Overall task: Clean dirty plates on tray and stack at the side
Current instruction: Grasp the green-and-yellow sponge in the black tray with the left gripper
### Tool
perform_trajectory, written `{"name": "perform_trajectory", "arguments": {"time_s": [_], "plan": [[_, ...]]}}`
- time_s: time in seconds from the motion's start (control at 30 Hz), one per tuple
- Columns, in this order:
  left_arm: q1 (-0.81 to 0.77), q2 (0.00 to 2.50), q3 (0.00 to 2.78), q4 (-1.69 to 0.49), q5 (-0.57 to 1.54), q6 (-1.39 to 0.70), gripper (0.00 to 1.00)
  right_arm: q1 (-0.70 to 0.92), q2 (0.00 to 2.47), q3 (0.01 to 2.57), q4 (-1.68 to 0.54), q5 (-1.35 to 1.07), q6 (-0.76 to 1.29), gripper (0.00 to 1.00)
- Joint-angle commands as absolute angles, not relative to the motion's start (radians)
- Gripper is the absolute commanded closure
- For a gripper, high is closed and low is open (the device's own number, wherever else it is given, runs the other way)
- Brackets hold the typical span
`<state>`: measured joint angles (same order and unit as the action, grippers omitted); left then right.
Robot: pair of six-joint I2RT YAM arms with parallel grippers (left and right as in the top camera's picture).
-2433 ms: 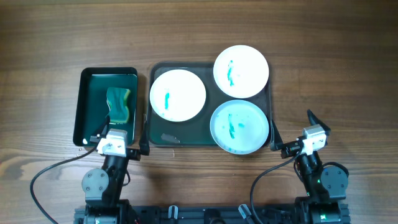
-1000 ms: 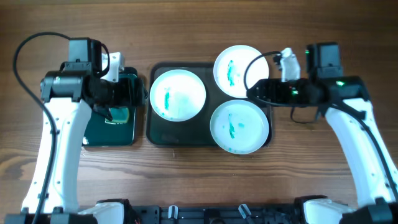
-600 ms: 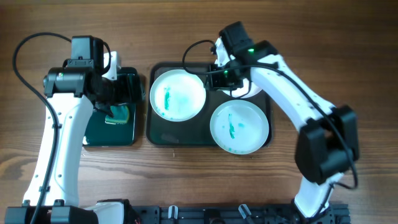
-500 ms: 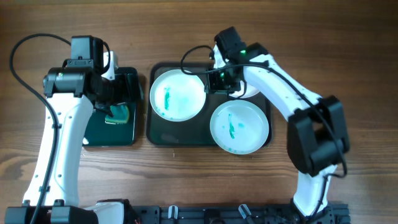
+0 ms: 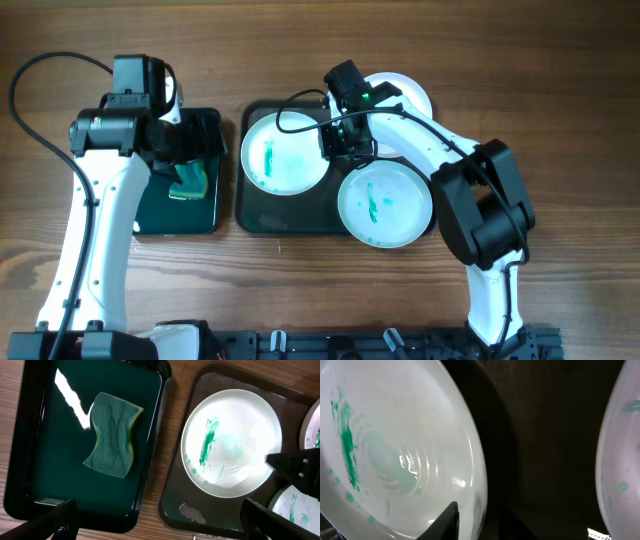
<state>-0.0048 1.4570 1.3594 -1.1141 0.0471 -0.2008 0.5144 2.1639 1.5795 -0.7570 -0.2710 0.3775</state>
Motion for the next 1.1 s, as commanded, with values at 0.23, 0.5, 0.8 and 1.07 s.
{"name": "perform_trajectory", "arguments": {"time_s": [0.23,0.5,0.8,1.07], "plan": [[0.002,1.492,1.359,-1.094,-0.073,-0.218,0.00,0.514,2.186,1.496,-0.645,-0.233,0.429,0.96],[0.096,1.700,1.359,-1.034,-0.068,-0.192,0.13,0.514,2.186,1.496,-0.642,-0.233,0.422,0.96],[0.099,1.829,1.359,-1.030,-0.043,0.009,0.37,0.514,2.186,1.496,-0.627,-0.232,0.419,0.96],[0.099,1.851,1.359,-0.993,-0.033,0.126,0.47,0.514,2.186,1.497,-0.614,-0.224,0.418,0.96]]}}
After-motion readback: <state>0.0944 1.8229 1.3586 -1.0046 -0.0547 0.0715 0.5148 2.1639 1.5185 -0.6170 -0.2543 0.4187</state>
